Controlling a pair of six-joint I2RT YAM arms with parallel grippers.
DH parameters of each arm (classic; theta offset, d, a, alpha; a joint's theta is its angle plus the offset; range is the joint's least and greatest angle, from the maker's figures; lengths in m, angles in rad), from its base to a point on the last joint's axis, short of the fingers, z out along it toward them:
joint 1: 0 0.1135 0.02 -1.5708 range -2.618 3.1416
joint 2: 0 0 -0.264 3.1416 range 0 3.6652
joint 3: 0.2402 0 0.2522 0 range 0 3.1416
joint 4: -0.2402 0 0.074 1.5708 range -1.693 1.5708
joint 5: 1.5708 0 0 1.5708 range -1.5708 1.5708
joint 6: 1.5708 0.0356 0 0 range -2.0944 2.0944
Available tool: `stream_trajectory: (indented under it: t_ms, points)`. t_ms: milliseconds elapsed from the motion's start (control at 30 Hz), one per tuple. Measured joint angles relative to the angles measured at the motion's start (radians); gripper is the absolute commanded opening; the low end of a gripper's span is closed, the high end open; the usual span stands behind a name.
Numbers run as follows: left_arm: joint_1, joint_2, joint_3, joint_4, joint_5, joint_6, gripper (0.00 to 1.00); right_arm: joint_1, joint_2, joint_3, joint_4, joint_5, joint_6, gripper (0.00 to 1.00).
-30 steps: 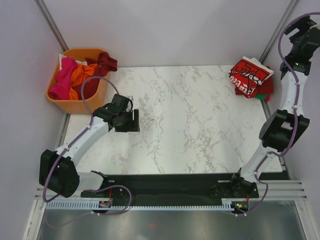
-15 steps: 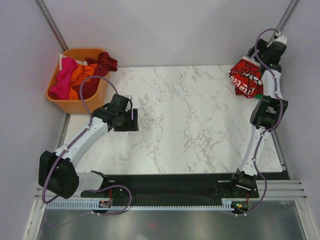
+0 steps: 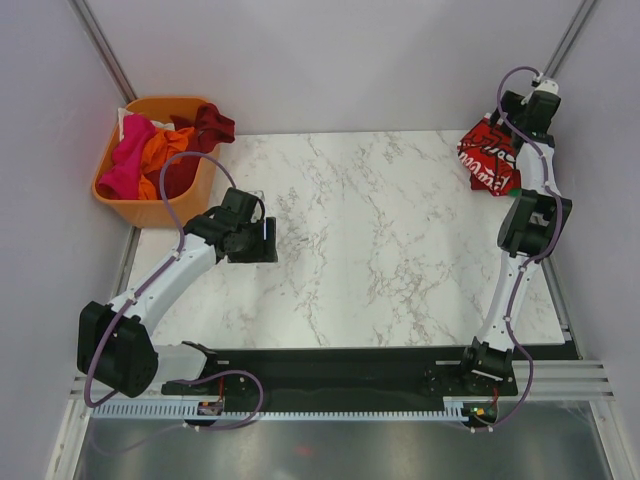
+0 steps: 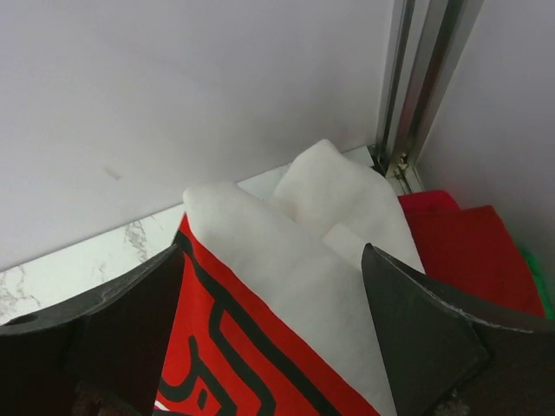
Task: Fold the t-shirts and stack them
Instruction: Neatly place the folded tshirt to the corner
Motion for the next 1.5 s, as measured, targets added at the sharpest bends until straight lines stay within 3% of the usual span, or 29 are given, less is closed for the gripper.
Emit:
stream_trajectory:
  t_ms: [133, 233, 267, 333, 467, 833, 1067, 1167, 1233, 1267, 1367, 1500]
  points:
    - [0.000, 0.000, 0.000, 0.000, 0.001, 0.000, 0.73, 0.000, -0.027, -0.072, 0.000, 0.007, -0.050, 0.88]
    - [0.000, 0.000, 0.000, 0.000, 0.001, 0.000, 0.73, 0.000, -0.056, -0.145, -0.003, 0.001, -0.087, 0.73]
    - [0.000, 0.000, 0.000, 0.000, 0.001, 0.000, 0.73, 0.000, -0.064, -0.163, -0.003, -0.002, -0.097, 0.61]
    - [0.000, 0.000, 0.000, 0.000, 0.001, 0.000, 0.73, -0.002, -0.079, -0.193, 0.000, -0.005, -0.113, 0.50]
    - [0.000, 0.002, 0.000, 0.000, 0.001, 0.000, 0.73, -0.005, -0.095, -0.224, 0.016, -0.004, -0.122, 0.34]
    - [0.000, 0.016, 0.000, 0.000, 0.001, 0.000, 0.73, -0.004, -0.198, -0.266, 0.041, 0.050, -0.105, 0.10]
    - [0.000, 0.019, 0.000, 0.000, 0.001, 0.000, 0.73, -0.031, -0.275, -0.296, 0.087, 0.182, -0.040, 0.10]
    - [0.000, 0.019, 0.000, 0.000, 0.001, 0.000, 0.73, -0.074, -0.281, -0.352, 0.114, 0.224, 0.021, 0.16]
    - [-0.002, 0.019, 0.000, 0.000, 0.001, 0.000, 0.73, -0.112, -0.273, -0.400, 0.121, 0.234, 0.059, 0.26]
    - [-0.003, 0.019, 0.000, 0.000, 0.001, 0.000, 0.73, -0.130, -0.261, -0.415, 0.129, 0.230, 0.061, 0.41]
    - [-0.005, 0.019, 0.000, 0.000, 0.001, 0.000, 0.73, -0.137, -0.224, -0.421, 0.186, 0.233, 0.064, 0.68]
    - [-0.009, 0.020, 0.000, 0.000, 0.001, 0.000, 0.73, -0.129, -0.179, -0.393, 0.235, 0.217, 0.109, 0.79]
